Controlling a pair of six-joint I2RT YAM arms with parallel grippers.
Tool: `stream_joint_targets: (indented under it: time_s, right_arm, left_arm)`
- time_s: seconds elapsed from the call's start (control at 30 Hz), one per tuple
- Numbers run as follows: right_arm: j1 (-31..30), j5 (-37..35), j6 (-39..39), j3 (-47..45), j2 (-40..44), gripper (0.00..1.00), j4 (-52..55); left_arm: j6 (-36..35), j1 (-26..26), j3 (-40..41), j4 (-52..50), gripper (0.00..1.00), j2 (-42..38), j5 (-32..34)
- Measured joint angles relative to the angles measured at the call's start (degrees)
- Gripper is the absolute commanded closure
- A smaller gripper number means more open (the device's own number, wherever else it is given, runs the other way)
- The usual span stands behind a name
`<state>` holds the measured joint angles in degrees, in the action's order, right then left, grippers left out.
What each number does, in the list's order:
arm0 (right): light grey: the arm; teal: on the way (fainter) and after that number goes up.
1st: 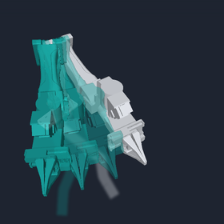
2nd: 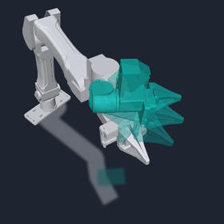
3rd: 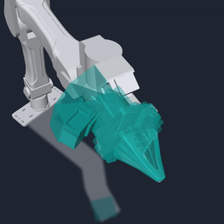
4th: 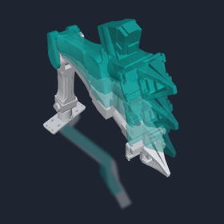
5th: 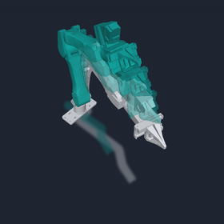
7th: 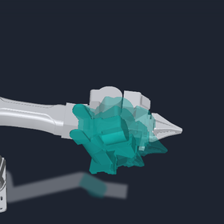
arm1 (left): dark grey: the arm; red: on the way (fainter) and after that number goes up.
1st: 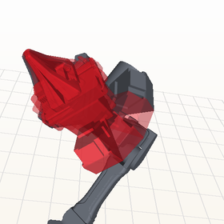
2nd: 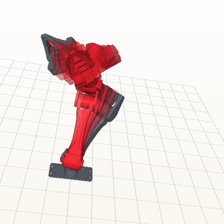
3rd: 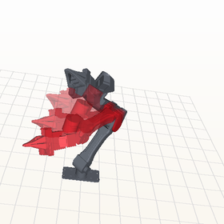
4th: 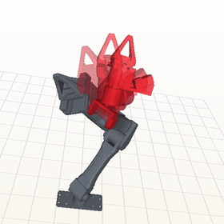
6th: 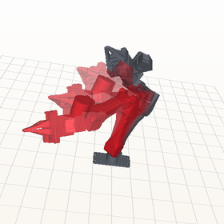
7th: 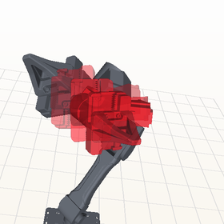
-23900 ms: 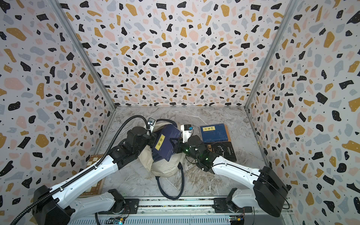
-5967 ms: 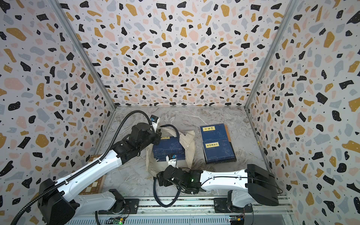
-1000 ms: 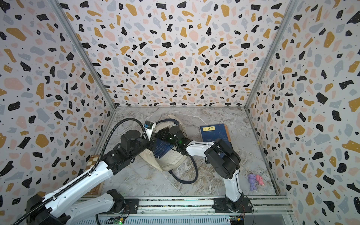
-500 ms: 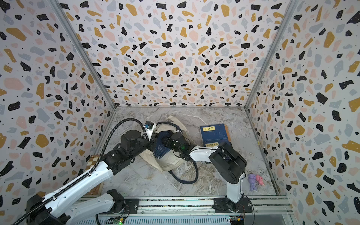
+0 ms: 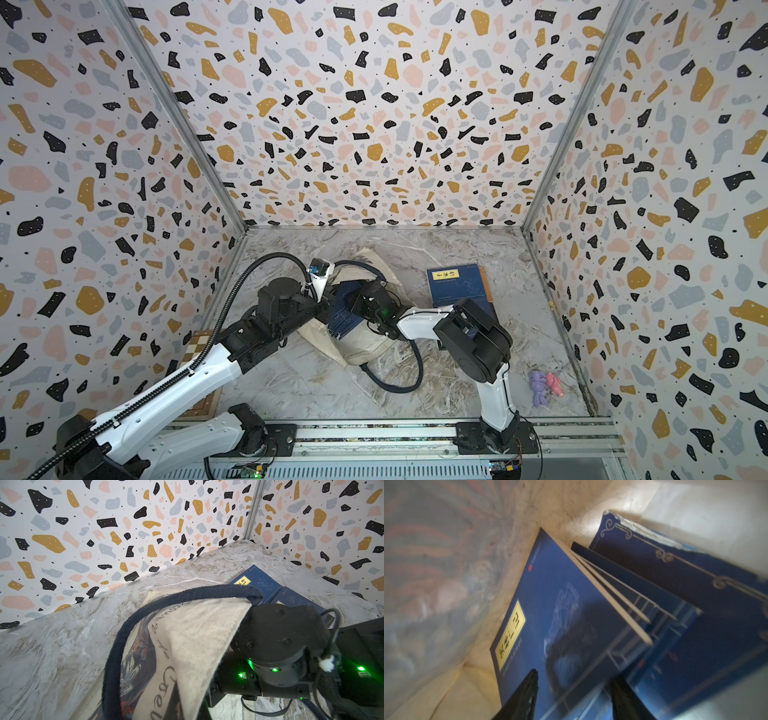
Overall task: Take out the books from the canvas bag
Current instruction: Pick up the book from the canvas bag.
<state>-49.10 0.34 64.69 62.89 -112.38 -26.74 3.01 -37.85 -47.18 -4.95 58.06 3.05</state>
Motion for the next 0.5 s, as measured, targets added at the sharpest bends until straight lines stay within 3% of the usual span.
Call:
stream_joint_targets:
  time_s: [0.23, 0.5]
  right_arm:
    - [0.1, -0.1, -1.5, 1.0, -0.6, 0.62, 1.1]
    - [0.1, -0.7, -4.2, 3.1, -0.6, 0.71, 1.9]
  left_arm:
    - [-0.4, -0.1, 0.0, -0.2, 1.00, 0.0, -0.8]
    - [-0.7, -0.1, 0.2, -0.3, 1.00, 0.0, -1.3]
